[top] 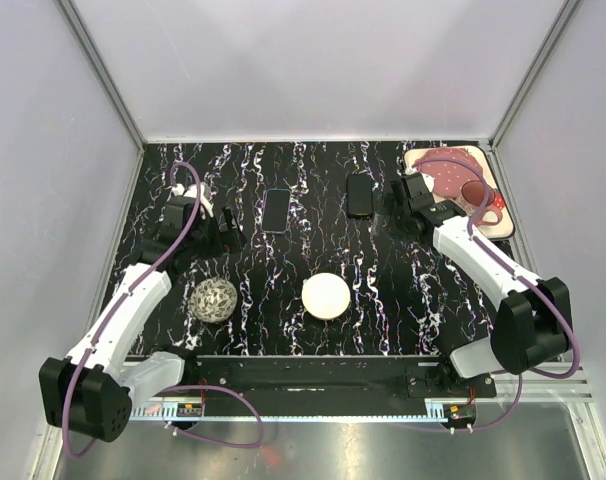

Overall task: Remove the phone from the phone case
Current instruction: Pick up the phone at the center of the board.

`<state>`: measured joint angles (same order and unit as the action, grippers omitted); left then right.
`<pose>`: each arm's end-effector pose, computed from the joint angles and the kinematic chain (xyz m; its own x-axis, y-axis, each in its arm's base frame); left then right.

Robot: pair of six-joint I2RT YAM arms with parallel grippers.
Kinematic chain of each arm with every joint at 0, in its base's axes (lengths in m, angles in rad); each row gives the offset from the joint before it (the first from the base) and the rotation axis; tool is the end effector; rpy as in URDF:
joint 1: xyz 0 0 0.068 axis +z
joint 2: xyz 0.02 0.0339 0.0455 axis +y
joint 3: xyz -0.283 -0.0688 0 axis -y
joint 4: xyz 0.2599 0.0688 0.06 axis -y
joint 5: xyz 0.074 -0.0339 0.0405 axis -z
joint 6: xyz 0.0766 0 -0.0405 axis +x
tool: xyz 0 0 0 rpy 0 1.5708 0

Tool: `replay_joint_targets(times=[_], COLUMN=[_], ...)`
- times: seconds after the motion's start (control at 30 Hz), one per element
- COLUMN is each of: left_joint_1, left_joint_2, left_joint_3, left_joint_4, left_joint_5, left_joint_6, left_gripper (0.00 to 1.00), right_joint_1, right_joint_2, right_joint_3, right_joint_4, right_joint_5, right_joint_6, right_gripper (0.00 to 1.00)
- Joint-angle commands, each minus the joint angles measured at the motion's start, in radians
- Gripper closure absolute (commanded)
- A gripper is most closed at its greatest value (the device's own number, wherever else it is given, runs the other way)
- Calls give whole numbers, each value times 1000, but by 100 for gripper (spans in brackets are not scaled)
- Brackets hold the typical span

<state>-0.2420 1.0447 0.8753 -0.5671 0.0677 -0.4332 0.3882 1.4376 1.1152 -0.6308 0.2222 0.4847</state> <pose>0.2469 -0.0663 0.2725 -0.7127 -0.2555 -0.6533 -0.0126 0.9358 -0.3522 0.3156 0.1108 0.2473 -0.7847 0.1701 -0.5961 0.1294 0.9854 0.1108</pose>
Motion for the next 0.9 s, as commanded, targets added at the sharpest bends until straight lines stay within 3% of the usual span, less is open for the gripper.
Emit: replay_joint_targets(times=[0.0,0.33,0.5,0.63,0.87], left_joint_1=[3,1,3,4,4], left_joint_2=[14,-40,-106,-80,-25], left_joint_3=[44,-2,-53,-21,34], left_joint_4=[13,16,47,16,-20], left_joint_5=[47,-65,-114,2,47], left_joint_6=[11,-44,-61,-58,-53], left_gripper=[1,1,1,1,1], right_joint_1=[8,8,8,8,6], right_joint_2=[-14,71,283,478,763], right_joint_3=[-2,64,346,530,865], right_joint_4=[51,95,-19,-82,-254], right_joint_5=[-11,-57,-17,-43,5], right_joint_6=[6,-14,-78,-139,-179], right_gripper=[0,0,0,0,0])
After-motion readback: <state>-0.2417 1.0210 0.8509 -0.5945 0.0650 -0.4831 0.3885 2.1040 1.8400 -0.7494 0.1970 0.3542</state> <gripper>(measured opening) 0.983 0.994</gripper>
